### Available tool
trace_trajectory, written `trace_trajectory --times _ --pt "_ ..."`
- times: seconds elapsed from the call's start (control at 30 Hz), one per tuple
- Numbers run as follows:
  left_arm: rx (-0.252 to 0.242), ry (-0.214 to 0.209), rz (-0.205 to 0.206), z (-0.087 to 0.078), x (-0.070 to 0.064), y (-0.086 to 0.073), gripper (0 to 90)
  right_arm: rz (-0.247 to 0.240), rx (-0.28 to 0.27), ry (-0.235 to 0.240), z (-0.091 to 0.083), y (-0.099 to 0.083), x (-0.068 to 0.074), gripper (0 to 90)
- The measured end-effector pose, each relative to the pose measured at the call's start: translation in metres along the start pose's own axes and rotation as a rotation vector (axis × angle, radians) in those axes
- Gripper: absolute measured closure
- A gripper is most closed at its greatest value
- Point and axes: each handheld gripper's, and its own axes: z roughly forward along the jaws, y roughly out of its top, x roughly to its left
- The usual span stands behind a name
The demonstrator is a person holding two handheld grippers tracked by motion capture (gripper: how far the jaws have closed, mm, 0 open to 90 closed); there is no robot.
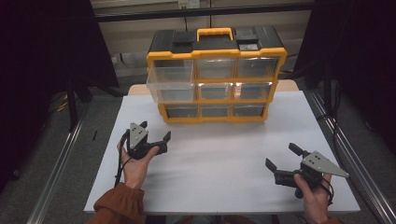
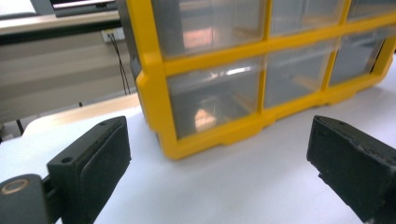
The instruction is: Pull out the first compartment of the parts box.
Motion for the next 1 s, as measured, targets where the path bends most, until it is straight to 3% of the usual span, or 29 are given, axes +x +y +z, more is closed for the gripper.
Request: trace_trajectory --times 0.13,0.17,0.2,0.27,0.37,0.47,0.6,0.77,0.87,1.0 --pt "0.013 -0.013 -0.046 -0.006 0.003 -0.009 5.7 0.002 0.011 0.008 0.002 -0.001 -0.001 0.0" --pt "0.011 -0.025 -0.035 -0.008 0.005 -0.009 5.7 0.005 0.014 0.013 0.001 -0.001 -0.001 0.0" --pt "-0.003 -0.011 -0.035 -0.010 0.004 -0.010 5.3 0.008 0.013 0.011 0.001 -0.001 -0.001 0.0" --pt "-0.022 -0.020 0.001 -0.017 0.005 -0.012 4.6 0.013 0.013 0.009 0.001 -0.001 -0.001 0.0" --pt "-0.040 -0.030 -0.001 -0.028 0.007 -0.012 3.7 0.007 0.015 0.010 0.001 -0.001 -0.001 0.0" --pt "-0.070 -0.019 -0.044 -0.039 0.011 -0.014 3.8 0.011 0.012 0.004 0.001 -0.001 -0.001 0.0" --pt "-0.056 -0.019 -0.073 -0.053 0.010 -0.017 3.8 0.014 0.009 0.000 0.001 -0.001 -0.001 0.0" --pt "-0.074 -0.024 -0.052 -0.066 0.006 -0.016 3.7 0.009 0.004 -0.002 0.002 -0.001 -0.002 0.0" --pt "-0.074 -0.042 -0.009 -0.071 0.006 -0.016 3.8 0.011 -0.002 -0.008 0.000 -0.001 -0.003 0.0" --pt "-0.070 -0.030 -0.005 -0.079 0.005 -0.018 4.0 0.017 -0.003 -0.016 0.000 -0.001 -0.003 0.0"
